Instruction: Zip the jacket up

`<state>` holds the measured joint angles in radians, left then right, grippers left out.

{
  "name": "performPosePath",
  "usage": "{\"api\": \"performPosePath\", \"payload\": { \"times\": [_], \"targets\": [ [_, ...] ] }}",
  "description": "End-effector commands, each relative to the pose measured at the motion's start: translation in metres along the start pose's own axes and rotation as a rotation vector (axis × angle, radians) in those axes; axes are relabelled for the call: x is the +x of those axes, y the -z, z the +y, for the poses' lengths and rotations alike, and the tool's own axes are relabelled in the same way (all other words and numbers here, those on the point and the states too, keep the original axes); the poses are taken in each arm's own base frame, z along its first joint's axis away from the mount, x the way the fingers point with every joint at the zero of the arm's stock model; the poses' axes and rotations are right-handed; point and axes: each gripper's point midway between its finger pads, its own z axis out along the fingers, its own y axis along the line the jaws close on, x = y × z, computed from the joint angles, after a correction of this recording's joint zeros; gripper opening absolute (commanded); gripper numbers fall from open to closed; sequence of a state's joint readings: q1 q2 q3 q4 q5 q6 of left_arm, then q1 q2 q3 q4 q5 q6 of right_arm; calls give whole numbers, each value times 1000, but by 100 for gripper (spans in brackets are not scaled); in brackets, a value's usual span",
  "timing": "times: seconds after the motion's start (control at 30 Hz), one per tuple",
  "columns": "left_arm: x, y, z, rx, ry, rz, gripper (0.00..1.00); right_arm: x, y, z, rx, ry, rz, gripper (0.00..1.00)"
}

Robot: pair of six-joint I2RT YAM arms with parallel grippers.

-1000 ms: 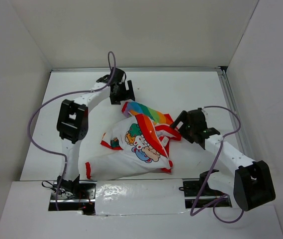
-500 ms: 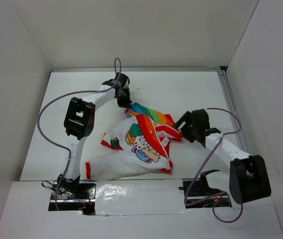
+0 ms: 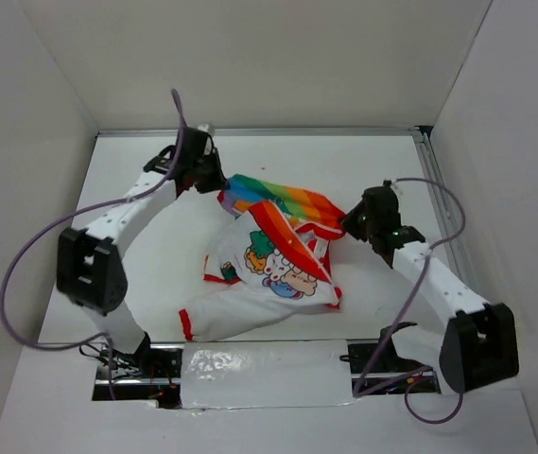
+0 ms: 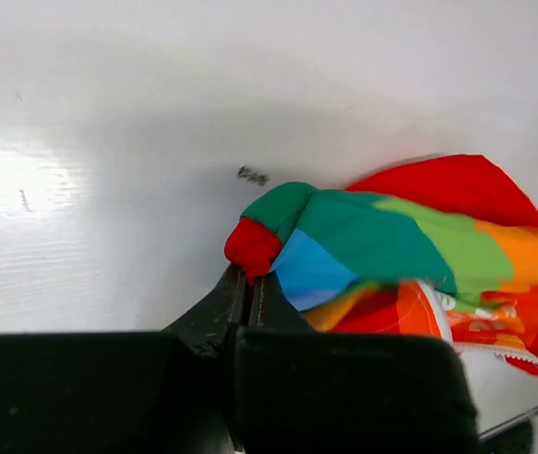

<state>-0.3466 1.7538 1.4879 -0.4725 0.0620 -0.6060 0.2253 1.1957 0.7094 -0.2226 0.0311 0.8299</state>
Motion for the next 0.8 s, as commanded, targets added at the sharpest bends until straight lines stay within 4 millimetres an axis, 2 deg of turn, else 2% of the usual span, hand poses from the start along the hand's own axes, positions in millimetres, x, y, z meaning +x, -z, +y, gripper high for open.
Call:
{"api": "performPosePath", "payload": {
  "times": [0.0,0.03,0.07,0.1,0.13,0.17,0.23,0.27,0.3,0.37,0.4,0.47,0.5,0.53,0.6,0.63,0.73,0.77],
  "targets": [
    [-52,81,-14,28,-20,-269,0,-94,75,24,9,-6,-406,0],
    [-61,116,-18,57,-24,-346,0,-104,90,23,8,-9,-457,0],
    [-58,128,-16,59,-25,-368,0,-116,108,25,7,5,-526,0],
    [-65,164,-20,90,-23,-449,0,-126,134,30,-36,1,-591,0],
    [-59,172,-17,91,-18,-464,0,-133,149,34,-58,8,-630,0],
    [-62,205,-19,118,-10,-542,0,-140,172,37,-88,38,-680,0],
    [-56,224,-14,126,2,-589,0,-146,193,41,-117,60,-725,0],
    [-55,237,-13,132,9,-616,0,-152,216,46,-148,84,-770,0],
    [-53,261,-13,154,12,-667,0,-154,226,48,-167,88,-787,0],
    [-50,282,-11,169,24,-711,0,-160,258,58,-241,96,-840,0],
    [-47,303,-14,204,16,-752,0,-158,269,67,-294,137,-844,0],
    [-43,327,-20,256,-6,-793,0,-162,310,89,-419,187,-898,0],
    [-39,345,-22,287,-12,-828,0,-158,319,98,-465,230,-885,0],
    [-37,354,-23,304,-11,-845,0,-162,346,107,-514,239,-915,0],
    [-32,375,-25,341,-17,-886,0,-164,357,119,-541,279,-902,0],
    [-31,379,-25,347,-14,-893,0,-164,369,126,-565,303,-894,0],
    [-32,379,-21,335,2,-905,0,-169,343,144,-533,344,-814,0],
    [-33,373,-19,319,14,-892,0,-169,314,153,-511,366,-744,0]
  ]
}}
